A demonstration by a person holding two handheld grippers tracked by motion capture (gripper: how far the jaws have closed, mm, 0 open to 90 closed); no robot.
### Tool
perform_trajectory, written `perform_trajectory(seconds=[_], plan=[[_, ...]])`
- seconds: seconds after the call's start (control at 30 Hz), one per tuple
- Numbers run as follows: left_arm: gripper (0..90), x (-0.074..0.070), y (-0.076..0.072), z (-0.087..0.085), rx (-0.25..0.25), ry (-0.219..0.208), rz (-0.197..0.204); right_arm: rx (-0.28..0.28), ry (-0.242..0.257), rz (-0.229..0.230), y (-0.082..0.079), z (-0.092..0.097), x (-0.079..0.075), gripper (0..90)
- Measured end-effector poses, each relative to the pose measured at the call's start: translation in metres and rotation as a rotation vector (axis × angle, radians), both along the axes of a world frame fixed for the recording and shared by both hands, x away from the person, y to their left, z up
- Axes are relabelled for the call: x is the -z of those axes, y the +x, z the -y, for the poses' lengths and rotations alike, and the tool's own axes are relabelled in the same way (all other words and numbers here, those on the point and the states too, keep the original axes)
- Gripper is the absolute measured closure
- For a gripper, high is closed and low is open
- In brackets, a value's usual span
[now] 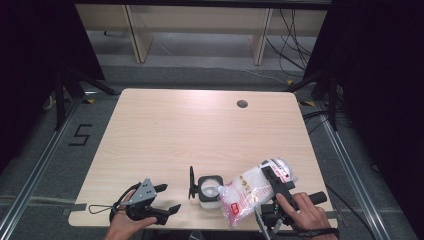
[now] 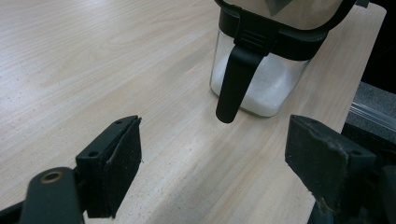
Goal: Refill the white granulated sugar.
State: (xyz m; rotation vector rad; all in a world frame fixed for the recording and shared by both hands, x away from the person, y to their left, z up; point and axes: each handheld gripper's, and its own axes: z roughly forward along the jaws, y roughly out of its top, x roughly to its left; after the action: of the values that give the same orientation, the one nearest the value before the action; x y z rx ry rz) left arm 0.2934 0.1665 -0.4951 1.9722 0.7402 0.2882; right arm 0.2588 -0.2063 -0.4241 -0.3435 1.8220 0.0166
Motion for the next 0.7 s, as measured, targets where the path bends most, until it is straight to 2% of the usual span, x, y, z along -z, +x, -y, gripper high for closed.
perform_trajectory(seconds=[0.03,0.1,0.13,0.17,0.2,0.27,0.3,0.33,0.37,0.4,0.43,0.47,0.5,0.53,0.57,0.6,0.67,0.7], plan=[[18.0,0.0000,0.0002,0.0000,0.001,0.001,0.001,-0.014,-0.023,0.007,0.0010,-0.0005,-0.0018,42.8],[18.0,-0.0001,-0.0007,0.0011,-0.006,-0.003,-0.009,-0.003,-0.001,0.004,0.0001,0.0006,-0.0005,42.8],[18.0,-0.0003,0.0004,0.0003,0.009,0.009,0.005,-0.017,-0.017,0.014,0.0005,0.0005,-0.0031,42.8],[18.0,-0.0002,-0.0002,-0.0004,0.002,0.017,-0.012,-0.031,-0.012,0.019,0.0015,0.0011,-0.0030,42.8],[18.0,0.0001,0.0003,-0.0005,0.003,0.013,-0.007,-0.026,0.013,0.015,0.0018,0.0019,-0.0010,42.8],[18.0,-0.0003,0.0006,-0.0008,0.006,0.014,0.000,-0.004,0.028,0.012,0.0005,0.0025,0.0010,42.8],[18.0,0.0001,0.0003,0.0004,0.004,-0.002,0.002,-0.003,-0.014,0.009,-0.0001,0.0009,-0.0022,42.8],[18.0,-0.0002,-0.0001,-0.0006,0.002,0.015,-0.010,-0.004,-0.011,0.007,0.0000,0.0007,-0.0022,42.9],[18.0,-0.0001,-0.0001,-0.0004,0.000,0.013,-0.009,-0.009,-0.011,0.007,0.0003,0.0005,-0.0016,42.9],[18.0,-0.0003,-0.0001,0.0000,0.000,0.006,-0.002,-0.003,0.001,0.006,0.0002,0.0000,-0.0009,42.9],[18.0,-0.0009,-0.0002,-0.0007,0.002,0.017,0.001,-0.030,0.010,0.022,0.0014,0.0001,0.0008,42.9],[18.0,-0.0007,-0.0008,-0.0001,-0.004,0.009,-0.004,-0.001,0.021,0.004,-0.0007,0.0004,0.0017,42.9],[18.0,-0.0007,-0.0007,-0.0003,-0.003,0.012,-0.002,-0.036,0.010,0.019,0.0011,-0.0001,0.0009,42.9],[18.0,-0.0008,0.0002,-0.0011,0.006,0.017,0.003,-0.034,0.020,0.017,0.0012,0.0002,0.0015,42.9],[18.0,-0.0003,0.0003,-0.0006,0.004,0.008,0.003,-0.010,0.029,0.006,0.0003,0.0007,0.0029,42.9],[18.0,-0.0005,0.0003,-0.0008,0.005,0.013,0.007,-0.009,0.029,0.012,0.0004,0.0006,0.0028,42.9],[18.0,-0.0006,0.0001,-0.0009,0.002,0.024,-0.003,0.002,0.016,-0.006,-0.0004,0.0006,0.0017,42.9],[18.0,-0.0001,-0.0004,0.0000,-0.003,0.008,-0.006,-0.013,-0.008,-0.002,0.0005,0.0000,-0.0001,42.9]])
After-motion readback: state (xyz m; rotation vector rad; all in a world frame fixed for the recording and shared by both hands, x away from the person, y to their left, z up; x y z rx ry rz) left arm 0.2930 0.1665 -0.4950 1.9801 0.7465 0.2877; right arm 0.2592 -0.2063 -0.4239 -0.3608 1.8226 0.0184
